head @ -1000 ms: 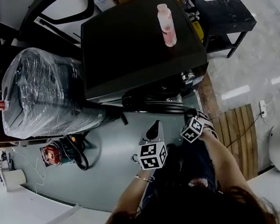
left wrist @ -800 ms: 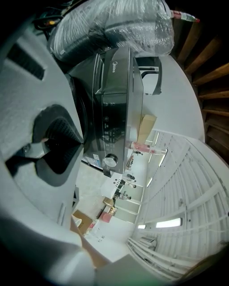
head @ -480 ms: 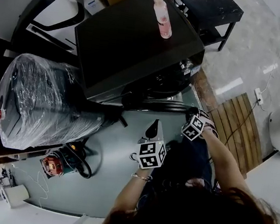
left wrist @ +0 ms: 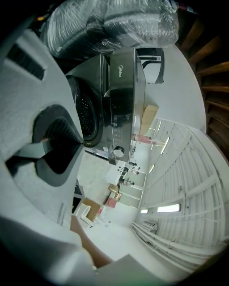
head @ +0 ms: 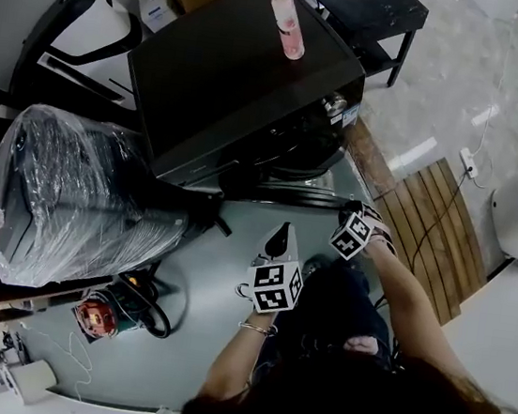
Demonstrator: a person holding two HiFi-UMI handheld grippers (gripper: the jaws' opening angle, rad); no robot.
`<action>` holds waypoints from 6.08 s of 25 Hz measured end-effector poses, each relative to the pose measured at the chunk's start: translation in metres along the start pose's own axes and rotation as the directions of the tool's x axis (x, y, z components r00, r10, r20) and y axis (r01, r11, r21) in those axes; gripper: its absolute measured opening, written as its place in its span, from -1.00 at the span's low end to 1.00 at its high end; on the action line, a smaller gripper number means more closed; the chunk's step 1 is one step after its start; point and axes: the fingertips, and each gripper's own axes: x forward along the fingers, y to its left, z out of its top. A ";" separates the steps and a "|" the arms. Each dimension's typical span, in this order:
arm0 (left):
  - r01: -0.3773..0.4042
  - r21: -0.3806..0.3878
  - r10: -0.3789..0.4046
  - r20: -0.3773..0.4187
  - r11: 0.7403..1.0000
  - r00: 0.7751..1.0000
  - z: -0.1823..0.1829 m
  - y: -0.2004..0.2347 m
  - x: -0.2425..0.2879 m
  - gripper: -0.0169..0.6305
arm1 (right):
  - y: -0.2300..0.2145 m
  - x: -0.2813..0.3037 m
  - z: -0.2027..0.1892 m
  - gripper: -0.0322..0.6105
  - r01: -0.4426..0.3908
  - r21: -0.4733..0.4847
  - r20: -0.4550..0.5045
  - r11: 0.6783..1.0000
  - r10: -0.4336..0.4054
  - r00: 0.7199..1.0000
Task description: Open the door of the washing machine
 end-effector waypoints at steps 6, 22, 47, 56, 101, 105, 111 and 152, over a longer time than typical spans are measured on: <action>-0.036 -0.019 0.036 0.001 0.999 0.999 -0.012 -0.007 -0.015 -0.91 | 0.031 -0.011 -0.016 -0.62 -0.046 0.056 0.030 0.997 0.044 0.999; -0.202 -0.131 0.207 0.028 0.971 0.978 -0.065 -0.039 -0.084 -0.91 | 0.113 -0.036 -0.034 -0.72 -0.192 -0.040 0.089 0.981 0.195 0.977; -0.326 -0.212 0.340 0.033 0.921 0.940 -0.121 -0.016 -0.179 -0.91 | 0.207 -0.049 -0.031 -0.72 -0.256 0.024 0.106 0.966 0.252 0.962; -0.307 -0.209 0.321 0.034 0.928 0.946 -0.131 0.017 -0.207 -0.91 | 0.258 -0.056 -0.018 -0.70 -0.274 0.071 0.096 0.959 0.267 0.959; -0.333 -0.298 0.366 0.060 0.895 0.929 -0.193 0.166 -0.332 -0.91 | 0.450 -0.049 0.080 -0.58 -0.319 0.198 0.084 0.927 0.309 0.947; -0.322 -0.292 0.353 0.062 0.901 0.934 -0.198 0.180 -0.343 -0.91 | 0.461 -0.046 0.092 -0.58 -0.305 0.210 0.086 0.929 0.293 0.952; -0.312 -0.286 0.341 0.056 0.906 0.938 -0.210 0.197 -0.359 -0.91 | 0.477 -0.041 0.107 -0.58 -0.282 0.243 0.089 0.928 0.268 0.959; -0.469 -0.407 0.537 0.065 0.784 0.841 -0.182 0.314 -0.386 -0.91 | 0.543 -0.019 0.184 -0.61 -0.342 0.297 0.059 0.892 0.341 0.938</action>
